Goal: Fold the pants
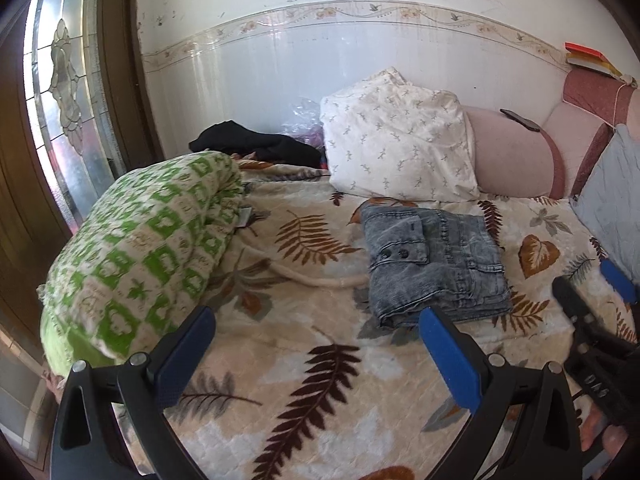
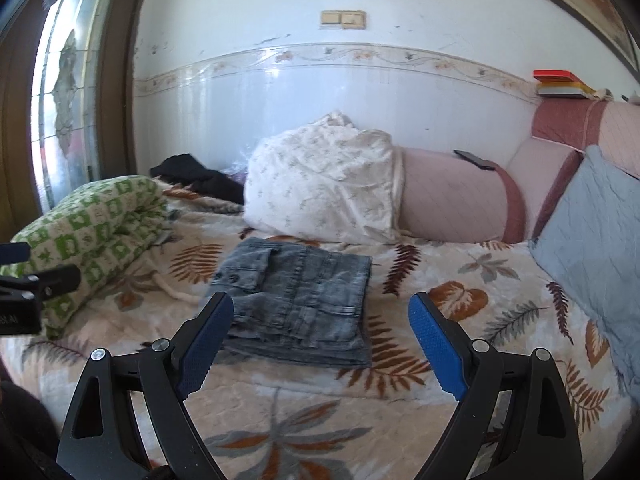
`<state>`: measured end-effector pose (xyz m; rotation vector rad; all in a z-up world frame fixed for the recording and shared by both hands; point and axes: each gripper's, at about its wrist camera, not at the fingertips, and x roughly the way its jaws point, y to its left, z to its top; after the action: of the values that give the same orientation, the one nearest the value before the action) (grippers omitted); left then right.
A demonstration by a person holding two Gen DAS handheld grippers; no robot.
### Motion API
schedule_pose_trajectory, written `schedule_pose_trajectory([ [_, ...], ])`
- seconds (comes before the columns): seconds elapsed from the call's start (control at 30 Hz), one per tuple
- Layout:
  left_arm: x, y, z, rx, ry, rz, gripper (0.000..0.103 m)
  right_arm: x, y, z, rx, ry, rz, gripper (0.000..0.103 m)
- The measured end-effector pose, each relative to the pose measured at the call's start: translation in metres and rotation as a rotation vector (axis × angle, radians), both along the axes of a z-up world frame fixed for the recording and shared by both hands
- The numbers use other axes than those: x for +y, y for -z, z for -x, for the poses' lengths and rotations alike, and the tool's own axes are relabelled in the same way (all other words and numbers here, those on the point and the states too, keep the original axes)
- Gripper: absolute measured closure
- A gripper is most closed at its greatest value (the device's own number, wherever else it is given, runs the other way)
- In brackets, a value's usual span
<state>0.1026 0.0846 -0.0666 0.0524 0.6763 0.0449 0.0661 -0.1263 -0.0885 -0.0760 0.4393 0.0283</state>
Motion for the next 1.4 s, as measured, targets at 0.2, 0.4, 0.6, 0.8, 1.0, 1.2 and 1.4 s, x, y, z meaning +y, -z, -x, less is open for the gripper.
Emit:
schedule_pose_trajectory([
  [0.2, -0.014, -0.001, -0.012, 0.001, 0.02, 0.006, 0.0, -0.007, 0.014, -0.012, 0.032, 0.022, 0.011, 0.013],
  [0.4, -0.019, -0.002, -0.018, -0.005, 0.03, 0.014, 0.0, -0.011, 0.018, -0.017, 0.039, 0.032, 0.001, 0.013],
  [0.6, -0.017, 0.001, -0.022, 0.001, 0.022, 0.028, 0.0, -0.011, 0.018, -0.017, 0.025, 0.042, 0.013, 0.013],
  [0.8, -0.016, 0.001, -0.022, 0.001, 0.018, 0.028, 0.0, -0.01, 0.02, -0.019, 0.029, 0.046, 0.019, 0.013],
  [1.0, -0.016, 0.002, -0.022, 0.004, 0.018, 0.03, 0.0, -0.01, 0.021, -0.019, 0.031, 0.042, 0.02, 0.013],
  [1.2, -0.015, 0.004, -0.022, 0.004, 0.015, 0.026, 0.0, -0.01, 0.021, -0.019, 0.027, 0.041, 0.012, 0.013],
  [1.4, -0.014, 0.005, -0.021, 0.008, 0.013, 0.033, 0.0, -0.008, 0.021, -0.019, 0.022, 0.037, 0.011, 0.013],
])
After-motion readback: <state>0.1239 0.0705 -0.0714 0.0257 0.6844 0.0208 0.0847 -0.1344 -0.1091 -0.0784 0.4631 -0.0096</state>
